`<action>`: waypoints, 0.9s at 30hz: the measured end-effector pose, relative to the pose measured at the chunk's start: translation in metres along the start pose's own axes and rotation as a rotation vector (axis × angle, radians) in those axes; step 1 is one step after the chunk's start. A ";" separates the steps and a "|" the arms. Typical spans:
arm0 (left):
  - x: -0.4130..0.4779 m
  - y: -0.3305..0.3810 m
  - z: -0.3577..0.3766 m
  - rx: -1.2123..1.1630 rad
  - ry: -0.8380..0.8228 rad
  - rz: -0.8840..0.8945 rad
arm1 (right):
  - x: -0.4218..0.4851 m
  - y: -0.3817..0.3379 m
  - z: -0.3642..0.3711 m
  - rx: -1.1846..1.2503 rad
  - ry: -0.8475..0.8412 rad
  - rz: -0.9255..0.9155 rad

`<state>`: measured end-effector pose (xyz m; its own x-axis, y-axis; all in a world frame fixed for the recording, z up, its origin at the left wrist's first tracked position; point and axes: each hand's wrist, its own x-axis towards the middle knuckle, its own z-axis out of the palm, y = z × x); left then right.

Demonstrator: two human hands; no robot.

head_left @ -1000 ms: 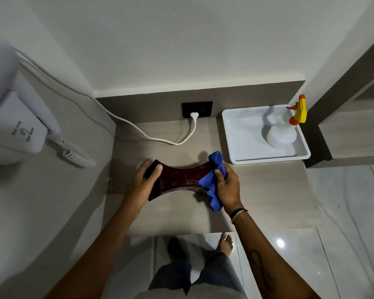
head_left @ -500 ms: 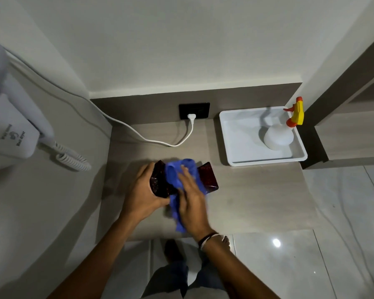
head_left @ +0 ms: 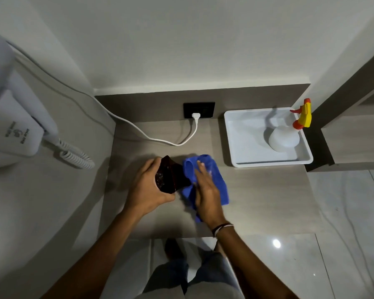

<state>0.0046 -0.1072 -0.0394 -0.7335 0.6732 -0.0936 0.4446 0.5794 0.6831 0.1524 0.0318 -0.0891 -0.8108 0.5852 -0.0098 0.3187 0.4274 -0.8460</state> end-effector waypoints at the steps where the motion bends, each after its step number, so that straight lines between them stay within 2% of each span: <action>1: 0.001 0.001 -0.001 0.008 0.006 0.017 | -0.002 -0.014 0.008 0.058 -0.011 -0.037; 4: 0.000 0.000 -0.002 -0.009 0.011 0.047 | -0.005 -0.038 0.019 0.210 -0.033 -0.155; 6: -0.002 -0.004 -0.003 0.009 0.005 0.034 | -0.003 -0.022 0.013 0.176 -0.091 -0.196; 11: -0.007 -0.009 -0.005 0.057 -0.033 -0.016 | 0.004 0.029 -0.019 -0.051 -0.062 -0.020; 12: -0.006 -0.008 -0.005 0.060 -0.030 -0.011 | 0.005 0.026 -0.017 -0.040 -0.054 0.005; 14: -0.005 -0.004 -0.003 0.059 -0.014 -0.007 | 0.007 -0.001 -0.011 0.169 -0.056 0.043; 16: -0.003 0.001 -0.001 0.039 0.008 0.016 | 0.001 -0.033 0.004 0.262 -0.028 -0.051; 18: -0.001 0.001 -0.001 0.007 0.011 0.027 | -0.004 -0.042 0.018 0.212 -0.009 -0.227; 20: 0.000 0.000 -0.003 0.014 0.009 0.020 | -0.002 -0.027 0.014 0.149 -0.048 -0.259; 22: -0.001 -0.001 -0.006 0.047 -0.011 0.004 | 0.002 0.005 0.000 0.013 -0.092 -0.162; 24: -0.004 0.001 -0.007 0.058 -0.024 0.014 | 0.002 0.036 -0.018 -0.092 -0.063 -0.032; 27: -0.001 0.007 -0.007 0.051 -0.001 -0.005 | 0.006 0.057 -0.037 -0.020 0.107 0.174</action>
<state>0.0047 -0.1071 -0.0293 -0.7353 0.6708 -0.0971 0.4666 0.6049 0.6452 0.1844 0.0852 -0.1174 -0.6860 0.7211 -0.0973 0.4599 0.3261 -0.8259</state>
